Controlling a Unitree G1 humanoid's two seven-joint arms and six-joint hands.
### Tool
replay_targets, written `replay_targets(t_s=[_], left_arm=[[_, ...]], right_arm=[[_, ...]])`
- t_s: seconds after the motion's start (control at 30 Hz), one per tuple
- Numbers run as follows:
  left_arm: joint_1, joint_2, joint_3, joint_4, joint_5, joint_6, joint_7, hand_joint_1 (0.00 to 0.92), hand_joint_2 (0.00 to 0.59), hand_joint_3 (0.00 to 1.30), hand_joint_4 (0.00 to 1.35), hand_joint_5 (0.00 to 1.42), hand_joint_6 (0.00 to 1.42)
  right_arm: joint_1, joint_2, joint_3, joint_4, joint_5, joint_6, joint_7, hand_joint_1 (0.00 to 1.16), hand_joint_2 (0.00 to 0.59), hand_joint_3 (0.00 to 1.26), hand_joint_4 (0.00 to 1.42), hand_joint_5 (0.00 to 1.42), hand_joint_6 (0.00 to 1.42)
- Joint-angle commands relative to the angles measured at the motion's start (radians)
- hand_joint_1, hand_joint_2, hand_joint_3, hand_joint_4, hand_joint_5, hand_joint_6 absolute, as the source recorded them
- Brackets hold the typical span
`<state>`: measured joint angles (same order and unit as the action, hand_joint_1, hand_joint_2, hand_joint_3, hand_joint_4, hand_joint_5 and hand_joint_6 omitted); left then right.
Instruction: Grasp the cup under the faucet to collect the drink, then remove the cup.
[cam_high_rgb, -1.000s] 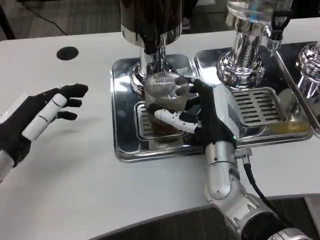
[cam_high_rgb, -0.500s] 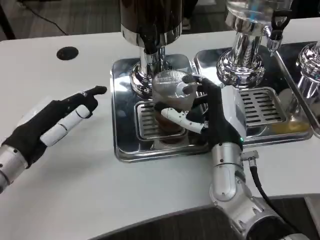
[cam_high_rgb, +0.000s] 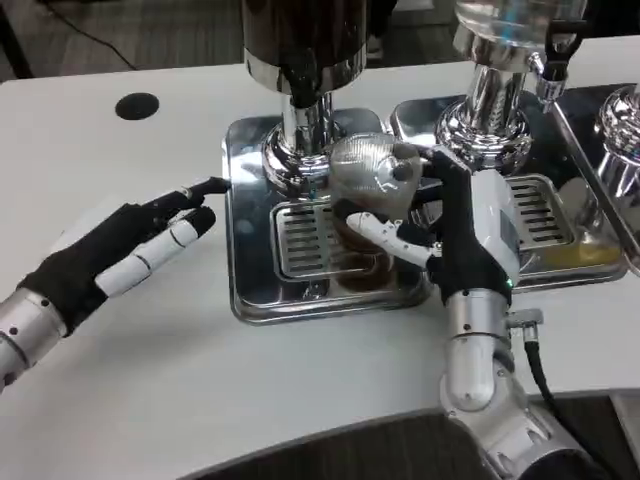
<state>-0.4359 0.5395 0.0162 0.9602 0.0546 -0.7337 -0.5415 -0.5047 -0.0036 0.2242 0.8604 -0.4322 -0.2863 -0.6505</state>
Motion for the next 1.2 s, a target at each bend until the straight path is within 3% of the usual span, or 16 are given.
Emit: replay_targets(t_s=[0.03, 0.63, 0.97, 1.2], left_arm=[[-0.010, 0.020, -0.031, -0.039, 0.059, -0.062, 0.033, 0.000, 0.154, 0.15, 0.01, 0.03, 0.16], [0.032, 0.023, -0.032, -0.082, 0.018, -0.095, 0.012, 0.000, 0.152, 0.15, 0.01, 0.03, 0.16], [0.178, 0.044, -0.014, -0.257, -0.027, -0.087, 0.001, 0.000, 0.151, 0.15, 0.01, 0.03, 0.16], [0.273, 0.087, -0.010, -0.406, 0.055, -0.117, 0.057, 0.000, 0.147, 0.13, 0.00, 0.02, 0.15]], right_arm=[[0.028, -0.014, -0.018, -0.072, -0.003, 0.009, -0.011, 0.75, 0.184, 0.49, 0.55, 0.79, 1.15], [0.221, -0.020, -0.012, -0.363, -0.032, 0.067, 0.073, 0.76, 0.190, 0.50, 0.56, 0.80, 1.15], [0.342, -0.016, -0.002, -0.534, -0.060, 0.090, 0.132, 0.76, 0.190, 0.50, 0.56, 0.80, 1.15], [0.430, -0.021, -0.001, -0.652, -0.066, 0.097, 0.173, 0.76, 0.190, 0.51, 0.56, 0.80, 1.15]])
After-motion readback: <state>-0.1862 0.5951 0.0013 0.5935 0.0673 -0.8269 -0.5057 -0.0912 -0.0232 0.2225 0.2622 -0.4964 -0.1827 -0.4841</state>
